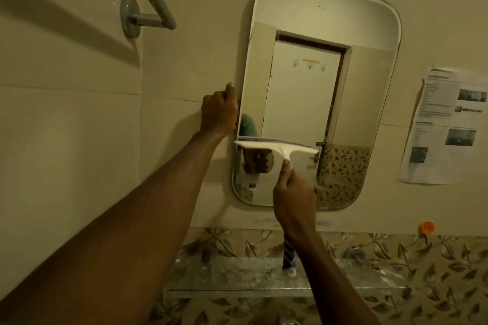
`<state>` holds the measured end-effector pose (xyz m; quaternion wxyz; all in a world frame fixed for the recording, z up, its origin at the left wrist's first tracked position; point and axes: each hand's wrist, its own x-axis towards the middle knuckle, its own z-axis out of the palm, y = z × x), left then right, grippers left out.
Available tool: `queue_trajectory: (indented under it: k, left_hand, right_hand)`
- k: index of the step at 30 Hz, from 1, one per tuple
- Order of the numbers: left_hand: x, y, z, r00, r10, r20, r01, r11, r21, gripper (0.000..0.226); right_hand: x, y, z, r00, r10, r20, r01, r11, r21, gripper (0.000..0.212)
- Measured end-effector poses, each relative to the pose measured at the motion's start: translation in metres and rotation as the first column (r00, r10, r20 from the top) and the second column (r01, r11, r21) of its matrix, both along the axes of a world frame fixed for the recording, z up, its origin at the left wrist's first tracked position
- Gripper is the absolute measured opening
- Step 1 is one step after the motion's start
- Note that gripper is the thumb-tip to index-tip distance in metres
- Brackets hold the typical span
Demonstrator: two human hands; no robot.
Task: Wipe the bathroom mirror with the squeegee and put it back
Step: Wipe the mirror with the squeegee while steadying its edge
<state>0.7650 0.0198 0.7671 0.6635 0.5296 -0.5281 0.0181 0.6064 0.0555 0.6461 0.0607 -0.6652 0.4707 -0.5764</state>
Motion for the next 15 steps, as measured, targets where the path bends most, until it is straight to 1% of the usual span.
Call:
queue_trajectory:
  k: [1,3,6,8,10,11,13,15]
  left_hand:
    - [0.003,-0.002,0.0,0.999,-0.043,-0.025,0.044,0.999,0.011,0.07]
    - [0.012,-0.01,-0.001,0.995,-0.085,-0.043,0.086,0.996,0.026,0.074]
    - [0.011,-0.005,0.002,0.995,-0.089,-0.038,0.091,0.994,0.053,0.068]
    - [0.002,0.004,0.002,0.998,-0.061,0.025,0.06,0.997,0.046,0.056]
    - [-0.004,0.003,-0.007,0.993,0.007,0.117,-0.004,1.0,-0.026,0.047]
    - [-0.006,0.001,-0.012,0.986,0.055,0.16,-0.046,0.997,-0.06,0.043]
    - [-0.011,-0.003,-0.019,0.968,0.157,0.193,-0.141,0.985,-0.096,0.036]
    - [-0.015,-0.008,-0.024,0.96,0.219,0.174,-0.205,0.975,-0.09,0.033]
  right_hand:
    - [0.004,-0.003,0.008,1.0,-0.003,-0.024,0.003,1.0,-0.007,0.039]
    - [0.01,-0.008,0.005,0.997,-0.008,-0.073,0.007,1.0,-0.005,0.038]
    - [0.006,-0.011,-0.039,0.988,-0.013,-0.152,0.018,0.999,0.031,0.038]
    - [-0.003,-0.01,-0.073,0.981,-0.027,-0.193,0.043,0.996,0.078,0.037]
    - [-0.013,-0.006,-0.086,0.975,-0.007,-0.22,0.032,0.993,0.11,0.039]
    - [-0.019,-0.004,-0.081,0.981,0.033,-0.193,-0.011,0.994,0.113,0.039]
    - [-0.038,-0.009,-0.055,0.994,0.089,-0.064,-0.082,0.992,0.1,0.04]
    - [-0.065,-0.025,-0.017,0.997,0.047,0.054,-0.048,0.999,0.017,0.044]
